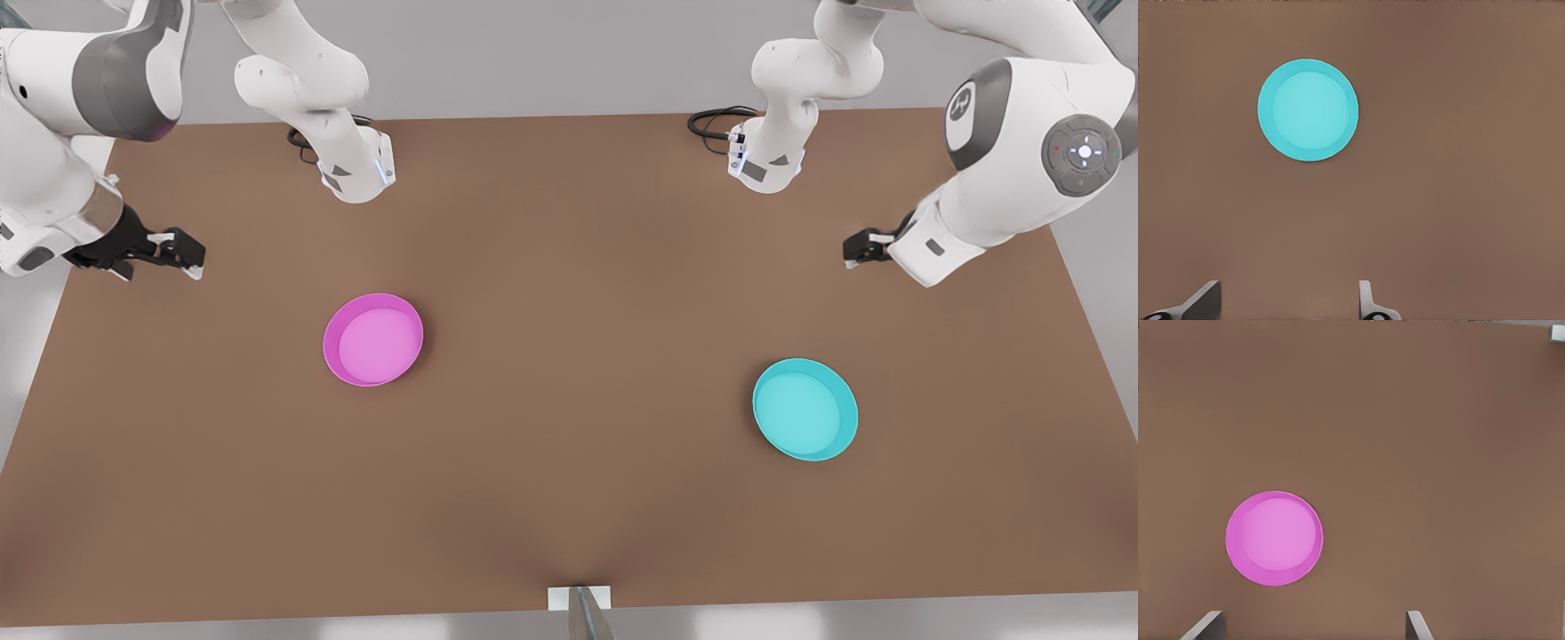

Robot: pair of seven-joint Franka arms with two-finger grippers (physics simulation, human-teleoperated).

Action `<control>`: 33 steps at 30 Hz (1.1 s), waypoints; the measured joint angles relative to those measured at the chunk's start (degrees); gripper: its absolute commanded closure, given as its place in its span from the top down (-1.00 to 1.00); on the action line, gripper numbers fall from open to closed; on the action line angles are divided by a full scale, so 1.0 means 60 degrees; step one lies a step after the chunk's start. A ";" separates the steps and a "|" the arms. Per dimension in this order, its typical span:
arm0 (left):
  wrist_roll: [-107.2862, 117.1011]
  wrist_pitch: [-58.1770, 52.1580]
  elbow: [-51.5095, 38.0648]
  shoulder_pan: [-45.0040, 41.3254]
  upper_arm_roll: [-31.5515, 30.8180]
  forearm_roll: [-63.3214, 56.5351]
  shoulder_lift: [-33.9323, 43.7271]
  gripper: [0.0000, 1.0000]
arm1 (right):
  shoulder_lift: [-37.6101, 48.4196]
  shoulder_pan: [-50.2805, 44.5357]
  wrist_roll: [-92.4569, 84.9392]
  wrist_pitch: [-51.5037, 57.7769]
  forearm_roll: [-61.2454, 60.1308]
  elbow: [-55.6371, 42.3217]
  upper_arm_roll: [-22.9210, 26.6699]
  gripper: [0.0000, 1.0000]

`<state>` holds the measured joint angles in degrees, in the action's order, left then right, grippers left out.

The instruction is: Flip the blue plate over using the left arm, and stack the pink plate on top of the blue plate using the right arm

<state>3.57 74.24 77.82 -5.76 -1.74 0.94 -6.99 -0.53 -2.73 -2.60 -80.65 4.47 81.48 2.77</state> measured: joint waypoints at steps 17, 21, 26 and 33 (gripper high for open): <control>-0.1878 0.5107 0.0060 0.3099 0.0143 0.2005 -0.6171 1.00 | -0.0005 -0.0584 -0.0215 -0.0055 -0.0051 0.0077 0.0000 1.00; -0.2715 0.5986 0.0573 0.3021 0.0154 0.2116 -0.6307 1.00 | -0.0008 -0.0659 -0.0258 -0.0055 -0.0051 0.0097 0.0002 1.00; -0.3496 0.6491 0.0625 0.3025 0.0159 0.2160 -0.6541 1.00 | -0.0028 -0.0698 -0.0301 -0.0052 -0.0062 0.0106 0.0011 1.00; -0.4216 0.6727 0.0628 0.2984 0.0155 0.2238 -0.6737 0.26 | -0.0081 -0.0603 -0.0343 -0.0029 -0.0060 0.0107 0.0026 1.00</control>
<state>-21.72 114.60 81.59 12.15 -0.81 14.37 -47.41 -1.02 -6.35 -4.66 -80.82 4.11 82.12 2.93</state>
